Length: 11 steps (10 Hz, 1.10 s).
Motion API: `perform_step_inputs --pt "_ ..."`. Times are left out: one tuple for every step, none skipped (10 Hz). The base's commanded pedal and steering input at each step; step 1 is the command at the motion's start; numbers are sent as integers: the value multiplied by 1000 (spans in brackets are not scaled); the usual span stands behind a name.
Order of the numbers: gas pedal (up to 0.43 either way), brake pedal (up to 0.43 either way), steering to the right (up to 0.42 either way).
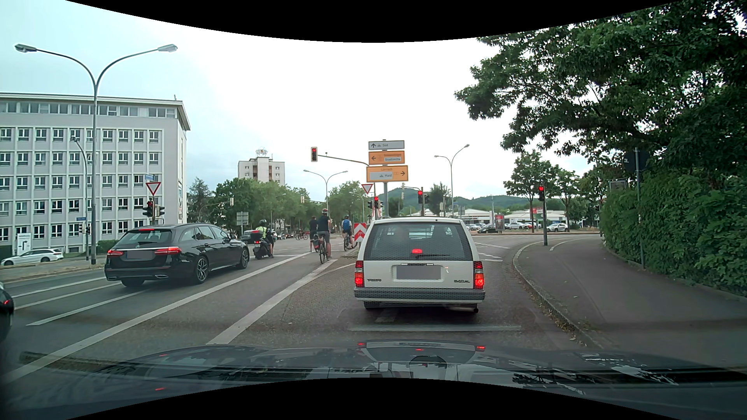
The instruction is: Follow the waypoints while adhering to traffic rules and regulations
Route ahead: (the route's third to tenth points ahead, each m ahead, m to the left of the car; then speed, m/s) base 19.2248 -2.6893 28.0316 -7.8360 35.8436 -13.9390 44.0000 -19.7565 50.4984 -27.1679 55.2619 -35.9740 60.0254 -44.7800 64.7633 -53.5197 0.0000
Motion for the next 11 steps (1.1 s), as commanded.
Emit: perform_step_inputs --pt "0 226 62" --pt "0 226 62" --pt "0 226 62" --pt "0 226 62" --pt "0 226 62" --pt "0 226 62" --pt "0 226 62" --pt "0 226 62" --pt "0 226 62" --pt "0 226 62" --pt "0 226 62"
